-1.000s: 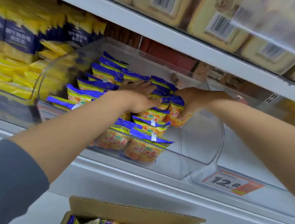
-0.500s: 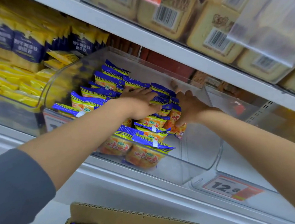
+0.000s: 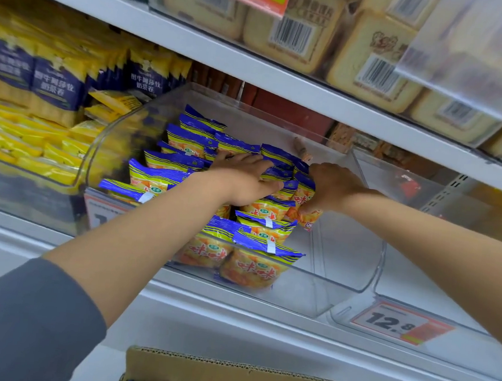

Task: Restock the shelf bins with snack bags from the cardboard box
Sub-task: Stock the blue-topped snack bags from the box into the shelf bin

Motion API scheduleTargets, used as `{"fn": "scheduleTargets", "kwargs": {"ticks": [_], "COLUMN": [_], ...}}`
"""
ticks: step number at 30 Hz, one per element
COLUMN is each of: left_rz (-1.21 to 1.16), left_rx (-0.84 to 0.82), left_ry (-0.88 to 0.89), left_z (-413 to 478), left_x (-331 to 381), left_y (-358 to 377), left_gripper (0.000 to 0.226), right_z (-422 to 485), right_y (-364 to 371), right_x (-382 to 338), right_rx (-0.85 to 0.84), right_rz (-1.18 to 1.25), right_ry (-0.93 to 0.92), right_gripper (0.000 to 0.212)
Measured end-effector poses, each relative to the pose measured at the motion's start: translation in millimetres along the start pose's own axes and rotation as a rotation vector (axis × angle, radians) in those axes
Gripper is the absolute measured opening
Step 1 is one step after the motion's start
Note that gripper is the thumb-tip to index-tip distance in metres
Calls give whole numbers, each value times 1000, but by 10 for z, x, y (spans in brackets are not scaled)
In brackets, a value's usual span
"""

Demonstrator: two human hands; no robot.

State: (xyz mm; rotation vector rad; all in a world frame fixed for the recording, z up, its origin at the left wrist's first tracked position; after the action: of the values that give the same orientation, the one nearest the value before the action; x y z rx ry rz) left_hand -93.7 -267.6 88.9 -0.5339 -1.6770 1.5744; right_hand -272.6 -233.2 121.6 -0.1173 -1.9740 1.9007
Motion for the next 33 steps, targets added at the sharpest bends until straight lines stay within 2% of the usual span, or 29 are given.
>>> {"fn": "scheduleTargets", "kwargs": {"ticks": [4,11,14,18,22,23,26,29,33], "left_rz": [-1,-35,-79,-171,-128,-165,-225,-241,-400], "left_rx": [-7,-10,3,151,407,429,377,225,-1], "left_ry": [-3,3,0,48,135,124,120,96,-63], "left_z": [6,-6,-40,-195,-623,-765,-1214,-1661,-2189], "left_x": [-14,-18,25,150,507,619,967,1140,1048], "left_y": [8,9,-38,-179,-304,-313,-197,160,867], "left_gripper": [71,71,71,60,18,12,14,15,13], "right_z": [16,-29,-108,-434,-972,-1137,-1686,-2220,-2782], "right_y": [19,-20,-97,-219,-215,-182,15,425,1204], "right_x": [-6,-30,-23,16,111,119,89,38,-22], "right_rx": [37,-88,-114,-5,209,263,321,160,-263], "right_rz": [6,54,59,144,471,539,695,768,703], "right_ry": [-24,-2,0,10,-23,-47,-112,-92,-92], "right_gripper": [57,63,51,32,12,8,13,15,8]}}
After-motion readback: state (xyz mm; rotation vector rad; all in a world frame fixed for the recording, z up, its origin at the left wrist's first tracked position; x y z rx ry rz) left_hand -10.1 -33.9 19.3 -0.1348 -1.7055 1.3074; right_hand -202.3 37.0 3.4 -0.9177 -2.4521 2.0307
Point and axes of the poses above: each hand's wrist, its own z-axis towards the middle knuckle, its own y-axis out of the palm, x = y × z, the point moved 2 cm from there along z, towards the middle knuckle, and after that the axes turned 14 degrees about y, right-handed, at the moved point
